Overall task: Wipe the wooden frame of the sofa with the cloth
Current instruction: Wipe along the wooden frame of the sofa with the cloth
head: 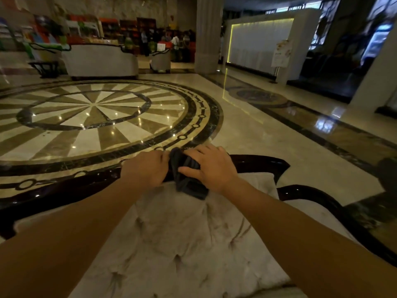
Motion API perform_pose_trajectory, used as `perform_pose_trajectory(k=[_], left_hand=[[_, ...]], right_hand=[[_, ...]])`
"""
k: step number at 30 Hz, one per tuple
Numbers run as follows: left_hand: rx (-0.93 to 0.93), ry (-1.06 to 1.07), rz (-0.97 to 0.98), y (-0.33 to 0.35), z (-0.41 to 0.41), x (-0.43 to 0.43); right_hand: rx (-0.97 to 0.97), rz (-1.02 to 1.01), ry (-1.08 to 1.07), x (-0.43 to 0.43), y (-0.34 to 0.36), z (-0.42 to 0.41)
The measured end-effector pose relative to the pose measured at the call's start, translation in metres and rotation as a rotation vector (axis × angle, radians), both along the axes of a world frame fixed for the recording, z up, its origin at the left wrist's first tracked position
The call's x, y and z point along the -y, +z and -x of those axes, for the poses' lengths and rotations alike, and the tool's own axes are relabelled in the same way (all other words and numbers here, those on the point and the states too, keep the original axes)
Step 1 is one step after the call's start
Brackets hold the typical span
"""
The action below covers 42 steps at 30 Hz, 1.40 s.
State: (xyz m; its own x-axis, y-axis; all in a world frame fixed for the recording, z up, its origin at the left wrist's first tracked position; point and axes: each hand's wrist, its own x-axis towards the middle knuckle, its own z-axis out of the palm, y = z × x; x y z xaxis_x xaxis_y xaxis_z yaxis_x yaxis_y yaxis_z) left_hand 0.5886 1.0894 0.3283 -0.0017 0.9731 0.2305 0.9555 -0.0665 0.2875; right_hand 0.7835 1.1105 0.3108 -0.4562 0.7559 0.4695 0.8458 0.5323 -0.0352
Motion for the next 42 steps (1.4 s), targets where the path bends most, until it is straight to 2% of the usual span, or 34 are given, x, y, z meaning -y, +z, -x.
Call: perform_pose_trajectory(k=[7, 12, 15, 17, 20, 22, 24, 26, 29, 32, 34, 37, 40, 42], left_hand=[[-0.105, -0.149, -0.054, -0.002, -0.126, -0.02], [0.071, -0.055, 0.079, -0.005, -0.209, -0.053], [0.128, -0.067, 0.103, -0.013, -0.269, -0.071], [0.064, -0.118, 0.075, -0.023, -0.301, -0.077], [-0.125, -0.183, -0.07, -0.04, -0.345, -0.079], [-0.137, -0.222, -0.192, -0.048, -0.365, -0.084], [-0.124, -0.284, -0.23, -0.054, -0.38, -0.094], [-0.211, -0.285, -0.159, -0.056, -0.386, -0.103], [-0.464, -0.176, -0.008, -0.066, -0.399, -0.12], [-0.536, -0.172, -0.035, -0.072, -0.403, -0.124], [-0.542, -0.229, -0.106, -0.076, -0.408, -0.123], [-0.499, -0.269, -0.161, -0.077, -0.426, -0.124], [-0.464, -0.241, -0.148, -0.081, -0.431, -0.128], [-0.579, -0.226, -0.113, -0.086, -0.44, -0.13]], right_hand=[[-0.032, -0.022, 0.012, -0.03, -0.018, -0.096], [-0.143, -0.07, 0.054, -0.053, -0.04, -0.176], [-0.273, -0.041, 0.048, -0.066, -0.065, -0.237], [-0.389, 0.012, 0.05, -0.072, -0.082, -0.264], [-0.662, 0.137, 0.043, -0.071, -0.105, -0.279], [-0.919, 0.224, 0.043, -0.067, -0.122, -0.28], [-1.018, 0.287, 0.004, -0.061, -0.147, -0.285], [-0.813, 0.299, -0.049, -0.055, -0.171, -0.287], [-0.422, 0.208, -0.102, -0.054, -0.191, -0.3], [-0.155, 0.188, -0.067, -0.066, -0.189, -0.334], [-0.129, 0.221, -0.035, -0.07, -0.186, -0.35], [-0.2, 0.294, -0.054, -0.063, -0.185, -0.338], [-0.092, 0.291, -0.096, -0.061, -0.188, -0.314], [-0.067, 0.213, -0.146, -0.061, -0.193, -0.332]])
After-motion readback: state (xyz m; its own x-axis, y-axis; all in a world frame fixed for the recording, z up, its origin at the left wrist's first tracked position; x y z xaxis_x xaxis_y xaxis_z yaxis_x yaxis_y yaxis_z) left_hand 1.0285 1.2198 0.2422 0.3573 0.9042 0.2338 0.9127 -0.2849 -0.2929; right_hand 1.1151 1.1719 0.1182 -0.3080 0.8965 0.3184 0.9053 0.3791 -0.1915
